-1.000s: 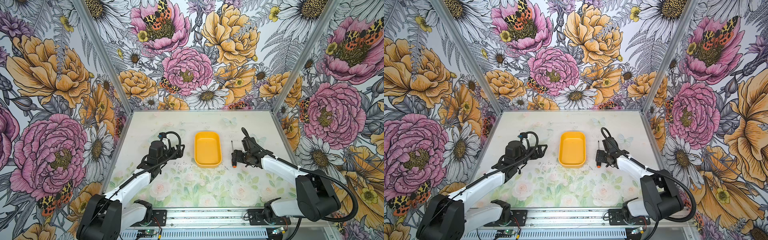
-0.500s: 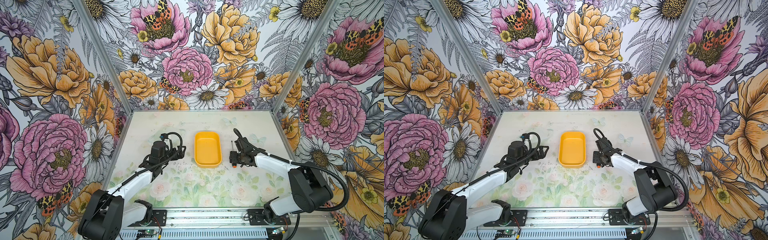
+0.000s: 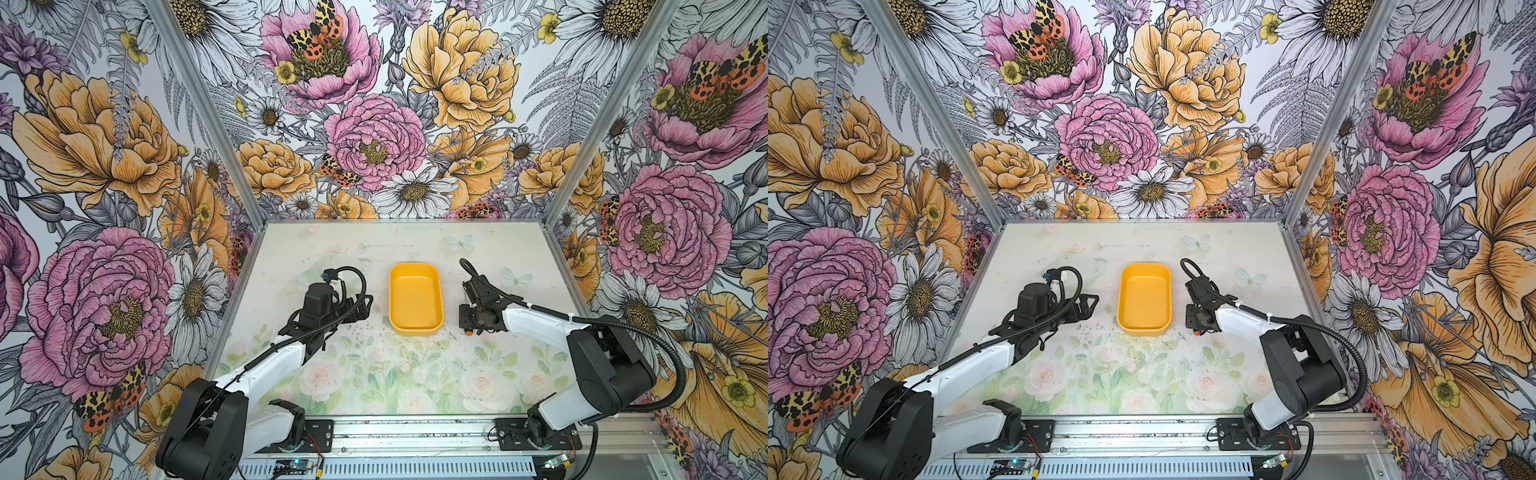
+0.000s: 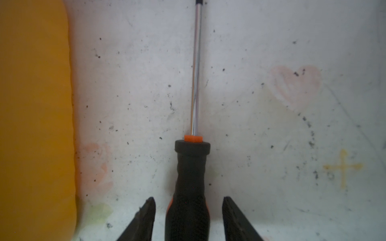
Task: Put the screwdriver in the bin
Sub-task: Pick up the screwdriver from the middle-right of the table.
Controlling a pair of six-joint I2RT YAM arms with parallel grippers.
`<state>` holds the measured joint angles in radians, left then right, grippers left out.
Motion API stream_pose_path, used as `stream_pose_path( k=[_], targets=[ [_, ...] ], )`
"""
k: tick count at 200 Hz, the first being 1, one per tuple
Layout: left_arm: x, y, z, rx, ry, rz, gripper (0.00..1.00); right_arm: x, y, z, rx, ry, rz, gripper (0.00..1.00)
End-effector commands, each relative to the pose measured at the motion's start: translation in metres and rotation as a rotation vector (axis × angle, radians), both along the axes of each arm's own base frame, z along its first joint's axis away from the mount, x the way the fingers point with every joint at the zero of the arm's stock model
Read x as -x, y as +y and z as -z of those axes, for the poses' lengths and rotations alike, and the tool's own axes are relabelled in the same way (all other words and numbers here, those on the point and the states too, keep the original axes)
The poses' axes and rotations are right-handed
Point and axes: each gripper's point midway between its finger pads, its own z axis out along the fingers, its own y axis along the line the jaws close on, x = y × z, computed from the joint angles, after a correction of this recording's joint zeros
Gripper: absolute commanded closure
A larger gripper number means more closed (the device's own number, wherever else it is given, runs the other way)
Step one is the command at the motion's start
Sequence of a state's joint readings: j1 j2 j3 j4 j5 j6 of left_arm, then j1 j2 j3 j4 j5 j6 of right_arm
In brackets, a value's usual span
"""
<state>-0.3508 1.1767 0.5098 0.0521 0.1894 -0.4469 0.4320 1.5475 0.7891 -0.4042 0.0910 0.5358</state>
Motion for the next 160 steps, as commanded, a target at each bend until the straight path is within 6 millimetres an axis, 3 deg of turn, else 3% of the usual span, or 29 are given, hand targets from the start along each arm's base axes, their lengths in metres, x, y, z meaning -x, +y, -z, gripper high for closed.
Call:
stream_pose_path(
  k=[1,51,58,69,79,122,160],
  targets=[
    [0.0,-0.006,0.0,0.004,0.008,0.022,0.01,-0.006,0.001,-0.002,0.018,-0.007,0.009,0.5],
    [0.0,-0.011,0.0,0.014,0.026,0.042,0.01,-0.005,0.003,0.004,0.019,0.02,-0.002,0.65],
    [0.0,-0.011,0.001,0.013,0.028,0.042,0.01,-0.005,0.004,0.005,0.018,0.023,-0.004,0.7],
    [0.0,-0.013,0.0,0.011,0.029,0.047,0.01,-0.005,0.005,0.005,0.016,0.028,-0.01,0.89],
    [0.0,-0.013,0.001,0.013,0.034,0.049,0.01,-0.005,0.006,0.004,0.014,0.031,-0.017,1.0],
    [0.001,-0.013,0.0,0.001,0.056,0.049,0.01,-0.005,0.009,-0.011,-0.012,0.008,-0.02,1.0],
    [0.003,-0.014,-0.001,0.008,0.063,0.058,0.01,-0.011,0.01,-0.052,-0.062,-0.085,0.002,1.0]
  ],
)
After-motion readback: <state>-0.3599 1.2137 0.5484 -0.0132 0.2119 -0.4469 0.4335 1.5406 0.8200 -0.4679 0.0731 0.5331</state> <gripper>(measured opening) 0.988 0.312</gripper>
